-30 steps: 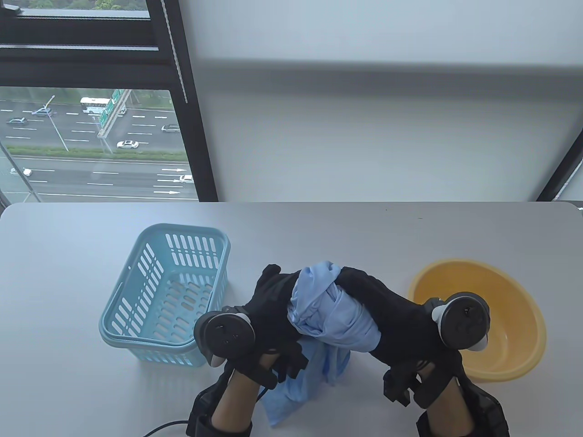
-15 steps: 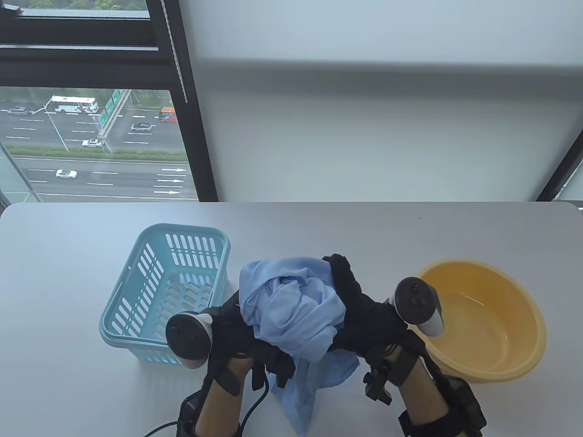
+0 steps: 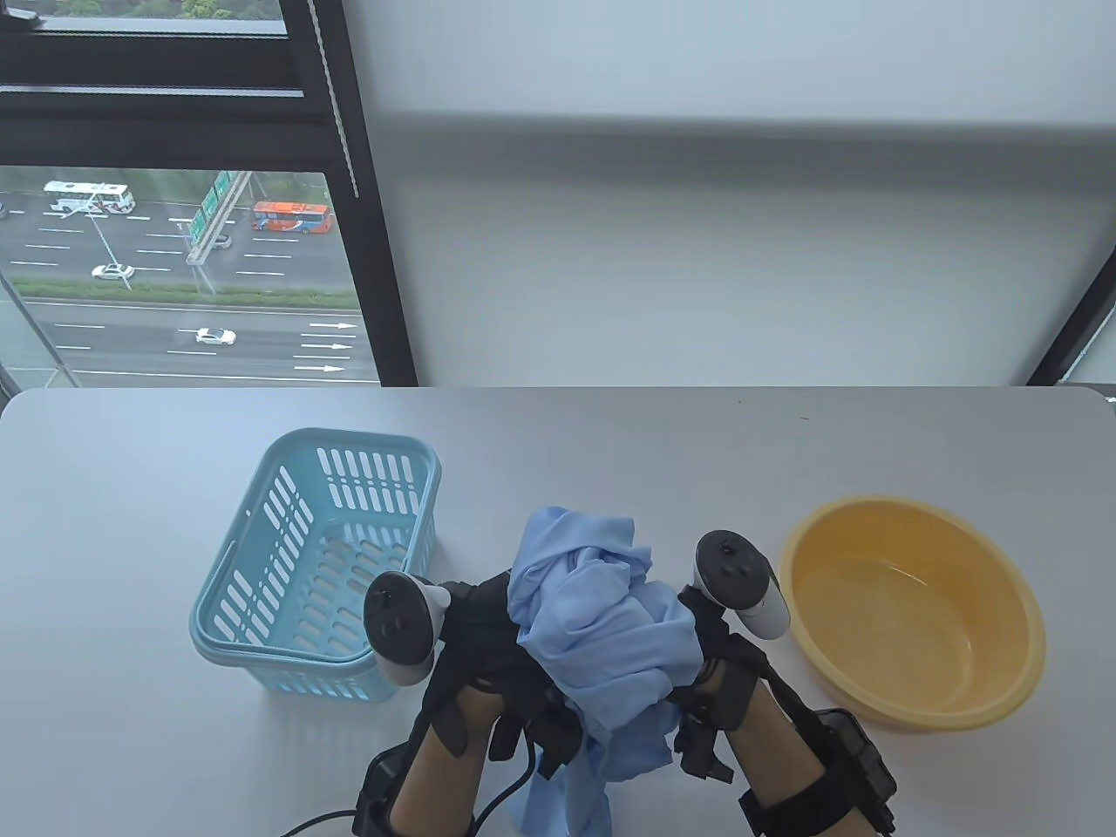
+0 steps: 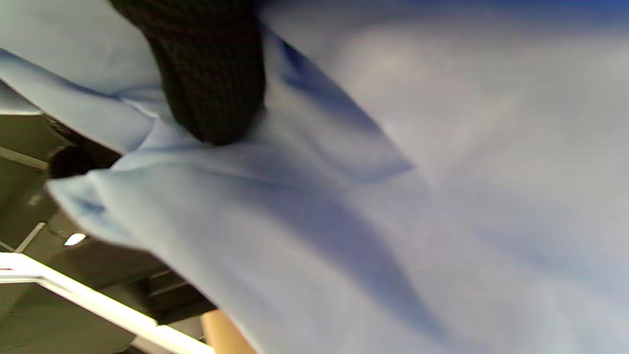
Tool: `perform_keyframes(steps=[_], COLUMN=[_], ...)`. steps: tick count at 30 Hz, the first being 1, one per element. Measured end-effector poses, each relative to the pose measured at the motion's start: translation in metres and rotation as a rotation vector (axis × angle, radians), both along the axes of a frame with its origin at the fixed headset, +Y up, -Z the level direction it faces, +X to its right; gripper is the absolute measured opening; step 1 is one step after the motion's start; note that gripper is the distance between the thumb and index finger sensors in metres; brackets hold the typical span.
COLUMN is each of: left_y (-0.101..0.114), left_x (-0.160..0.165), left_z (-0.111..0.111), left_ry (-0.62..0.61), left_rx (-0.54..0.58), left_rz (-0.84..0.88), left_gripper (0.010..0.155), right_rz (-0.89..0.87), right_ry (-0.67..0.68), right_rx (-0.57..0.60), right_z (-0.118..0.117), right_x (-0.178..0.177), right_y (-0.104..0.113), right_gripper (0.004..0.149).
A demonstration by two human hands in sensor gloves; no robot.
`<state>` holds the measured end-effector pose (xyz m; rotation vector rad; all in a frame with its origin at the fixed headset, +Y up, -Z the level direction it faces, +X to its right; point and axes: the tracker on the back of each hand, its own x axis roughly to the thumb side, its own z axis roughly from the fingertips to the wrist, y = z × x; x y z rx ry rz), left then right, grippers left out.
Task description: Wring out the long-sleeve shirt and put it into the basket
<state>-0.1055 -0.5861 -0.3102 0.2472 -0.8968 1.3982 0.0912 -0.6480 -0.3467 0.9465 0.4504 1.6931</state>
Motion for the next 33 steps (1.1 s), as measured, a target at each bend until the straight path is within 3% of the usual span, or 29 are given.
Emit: perform_keyframes(steps=[4,12,18,23,30,33], left_y=[0.001,0.008,0.011,0.010,0.004,0.004], left_x=[-0.002,-0.010,-0.023,-0.034,-0.053,-0.052], left_z=[0.000,0.005,0.006,0.002,-0.001,0.003], left_ry=[0.046,0.160,0.195,0.236,0.395,0.461], left_rx=[0.025,0.077,0.074,0.045,-0.021,-0.010], left_rz=[-0.067,-0.254,-0.292,-0.302,-0.189,-0.155], left_gripper=[0.074,0.087,0.082,0.067,0.052,0.056], right_rz=[0.002,-0.021,-0.076,-0.094,-0.054,-0.012], right_ry=[-0.059,-0.289,-0.514,-0.638,-0.791,-0.828], right_rx=[0.011,0.076,0.155,0.206,0.350,0.405], right_z=[-0.004,-0.013,-0.010,-0.005,0.005,0.008], right_x=[0.009,0.043,0.079,0.099,0.118,0.121], right_y=[0.001,0.010,0.028,0.038,0.052,0.056], right_gripper=[0.049,0.047,0.047,0.047,0.048,0.048])
